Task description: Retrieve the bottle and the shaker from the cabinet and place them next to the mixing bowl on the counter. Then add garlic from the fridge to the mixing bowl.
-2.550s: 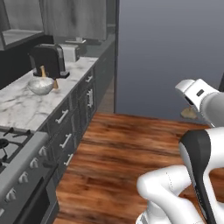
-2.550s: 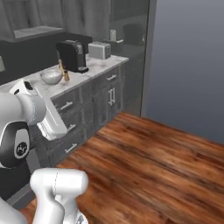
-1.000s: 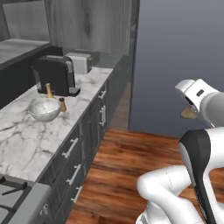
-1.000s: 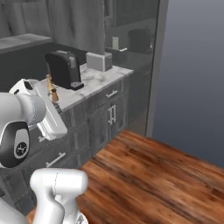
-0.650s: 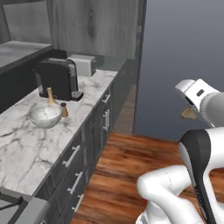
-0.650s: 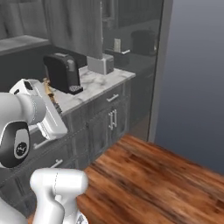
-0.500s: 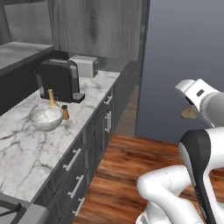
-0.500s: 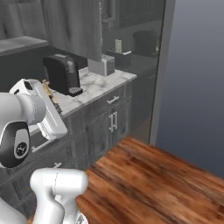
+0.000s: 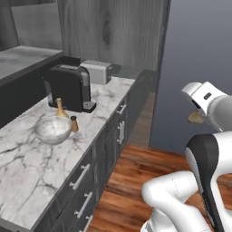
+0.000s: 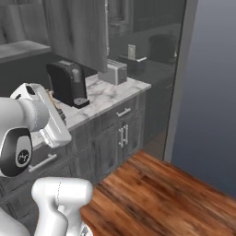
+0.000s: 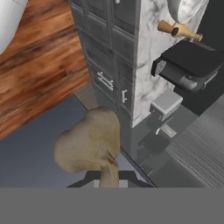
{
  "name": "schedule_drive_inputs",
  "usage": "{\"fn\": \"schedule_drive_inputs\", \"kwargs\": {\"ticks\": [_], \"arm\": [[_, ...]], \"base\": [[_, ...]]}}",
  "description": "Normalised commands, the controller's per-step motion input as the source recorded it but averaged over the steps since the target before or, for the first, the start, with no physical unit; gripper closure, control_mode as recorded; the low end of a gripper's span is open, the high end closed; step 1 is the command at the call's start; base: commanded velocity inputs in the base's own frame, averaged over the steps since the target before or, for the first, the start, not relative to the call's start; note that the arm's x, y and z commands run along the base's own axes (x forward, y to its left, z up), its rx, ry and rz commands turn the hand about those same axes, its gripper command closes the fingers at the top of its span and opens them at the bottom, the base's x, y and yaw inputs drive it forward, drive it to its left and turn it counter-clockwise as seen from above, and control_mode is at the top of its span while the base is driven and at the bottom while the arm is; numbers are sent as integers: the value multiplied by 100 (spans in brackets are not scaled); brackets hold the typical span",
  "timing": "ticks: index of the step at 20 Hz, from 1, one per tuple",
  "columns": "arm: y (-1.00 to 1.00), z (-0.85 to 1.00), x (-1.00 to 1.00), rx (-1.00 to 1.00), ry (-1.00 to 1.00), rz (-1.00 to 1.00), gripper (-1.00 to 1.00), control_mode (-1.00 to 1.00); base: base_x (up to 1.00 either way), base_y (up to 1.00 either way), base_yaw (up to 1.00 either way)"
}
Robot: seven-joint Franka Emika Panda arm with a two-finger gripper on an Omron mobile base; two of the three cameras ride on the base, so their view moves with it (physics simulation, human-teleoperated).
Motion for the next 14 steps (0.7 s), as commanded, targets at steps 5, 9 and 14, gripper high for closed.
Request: {"fn": "schedule_drive_inputs", "kwargs": {"ticks": [5,9,14], "arm": [[0,0,0,0,0,0,100,100],[0,0,0,0,0,0,100,100],[0,0,0,0,0,0,100,100]], "base": [[27,23,15],[14,35,15],[22,32,16]]}}
